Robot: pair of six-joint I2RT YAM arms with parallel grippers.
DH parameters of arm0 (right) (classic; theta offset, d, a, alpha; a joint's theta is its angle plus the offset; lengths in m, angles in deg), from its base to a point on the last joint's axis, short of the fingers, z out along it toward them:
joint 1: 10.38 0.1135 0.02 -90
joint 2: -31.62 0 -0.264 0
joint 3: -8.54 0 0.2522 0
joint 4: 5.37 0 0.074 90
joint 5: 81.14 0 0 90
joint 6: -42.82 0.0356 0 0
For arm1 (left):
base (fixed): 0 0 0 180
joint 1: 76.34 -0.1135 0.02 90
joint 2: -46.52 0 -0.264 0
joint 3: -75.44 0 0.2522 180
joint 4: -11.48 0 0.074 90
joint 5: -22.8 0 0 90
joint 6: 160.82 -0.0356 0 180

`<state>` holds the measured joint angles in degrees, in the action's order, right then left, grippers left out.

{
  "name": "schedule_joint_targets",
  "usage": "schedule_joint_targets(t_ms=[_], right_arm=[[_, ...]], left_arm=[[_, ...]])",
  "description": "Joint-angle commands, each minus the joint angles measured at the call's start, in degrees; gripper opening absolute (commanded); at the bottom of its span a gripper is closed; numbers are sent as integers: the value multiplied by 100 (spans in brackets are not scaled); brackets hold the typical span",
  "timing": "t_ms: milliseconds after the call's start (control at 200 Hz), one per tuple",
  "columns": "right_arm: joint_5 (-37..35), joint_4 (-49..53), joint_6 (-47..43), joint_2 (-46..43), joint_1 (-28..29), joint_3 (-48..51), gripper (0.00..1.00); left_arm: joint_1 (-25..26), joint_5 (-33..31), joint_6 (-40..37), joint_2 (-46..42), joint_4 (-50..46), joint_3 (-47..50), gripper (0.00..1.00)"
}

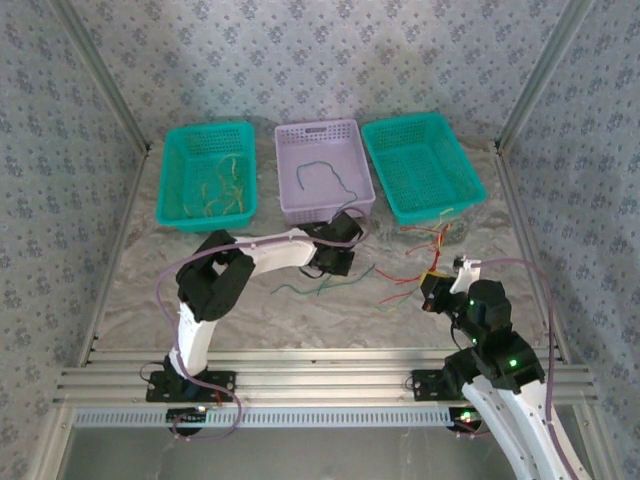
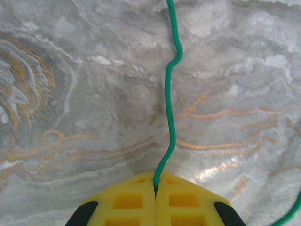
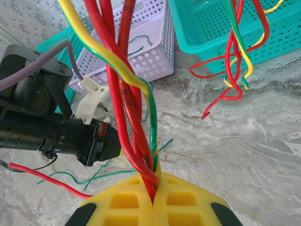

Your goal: Untangle the cables

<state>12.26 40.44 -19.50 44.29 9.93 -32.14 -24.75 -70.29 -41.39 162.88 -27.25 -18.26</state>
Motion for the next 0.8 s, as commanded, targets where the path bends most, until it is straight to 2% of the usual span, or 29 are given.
schedule_joint_targets(t_ms=[0,390,660,794], right_arm=[[-32,38,68,-71,-32,-138,0],[-10,-78,57,6,-36,-130,0],[17,-102,35,78,-35,-172,0],[29,-126,29,122,-44,-165,0]], left_arm=[[197,280,-16,-531,-238,85,0],[256,621,-262,-1877,-1331,-26,0],[-257,1117,-363,-2692,-1729,-307,0],[-472,1045,-541,-3028,-1854,-661,0]])
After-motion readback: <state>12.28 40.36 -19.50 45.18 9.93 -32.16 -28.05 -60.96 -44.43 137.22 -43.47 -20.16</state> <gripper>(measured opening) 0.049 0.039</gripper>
